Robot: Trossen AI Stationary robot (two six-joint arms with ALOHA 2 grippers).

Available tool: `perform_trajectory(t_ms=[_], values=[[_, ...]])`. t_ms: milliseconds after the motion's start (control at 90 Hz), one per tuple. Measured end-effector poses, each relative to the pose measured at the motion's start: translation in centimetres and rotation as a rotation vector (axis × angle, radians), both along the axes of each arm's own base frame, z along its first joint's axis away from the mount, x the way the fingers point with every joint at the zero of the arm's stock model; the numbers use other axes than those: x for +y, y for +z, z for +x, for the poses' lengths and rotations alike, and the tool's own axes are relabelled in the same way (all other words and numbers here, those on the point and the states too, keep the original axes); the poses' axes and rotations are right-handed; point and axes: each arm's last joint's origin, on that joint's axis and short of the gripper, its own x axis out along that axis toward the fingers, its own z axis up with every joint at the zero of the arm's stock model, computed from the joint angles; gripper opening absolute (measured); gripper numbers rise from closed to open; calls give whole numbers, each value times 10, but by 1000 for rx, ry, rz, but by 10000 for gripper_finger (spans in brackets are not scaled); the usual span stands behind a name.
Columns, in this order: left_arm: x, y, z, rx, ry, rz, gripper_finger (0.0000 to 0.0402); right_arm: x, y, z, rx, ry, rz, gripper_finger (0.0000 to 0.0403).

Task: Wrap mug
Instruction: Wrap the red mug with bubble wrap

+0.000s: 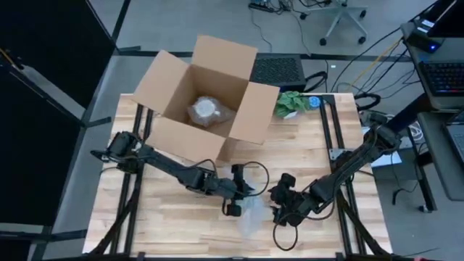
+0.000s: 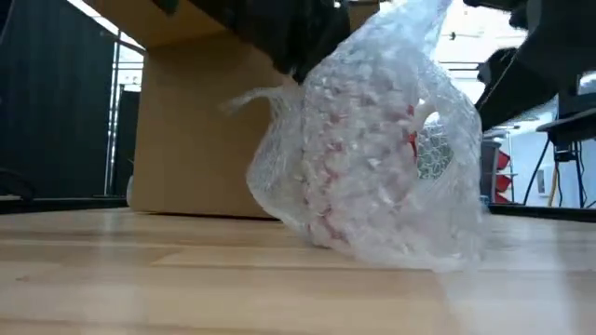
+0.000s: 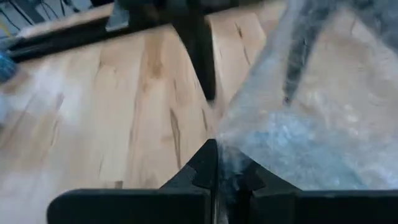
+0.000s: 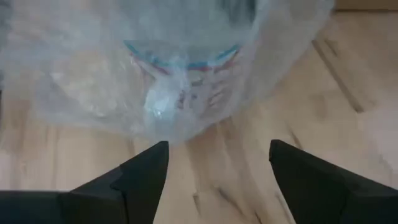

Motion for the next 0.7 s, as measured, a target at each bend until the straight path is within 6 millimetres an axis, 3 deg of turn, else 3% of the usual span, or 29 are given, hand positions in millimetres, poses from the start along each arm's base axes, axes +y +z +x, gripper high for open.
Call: perform_trajectory(t_ms=[222, 367, 489, 700], values=[[0, 0, 0, -2, -1, 0, 0, -9, 77, -1, -40, -14, 7, 265], [0, 1, 0, -7, -1, -2, 0, -21, 102, 11, -104, -49, 30, 265], [0, 1, 0, -8, -1, -2, 0, -25, 90, 23, -73, -68, 53, 265], [-1, 1, 0, -8, -2, -3, 0, -10, 52, 42, -31, -82, 67, 265]])
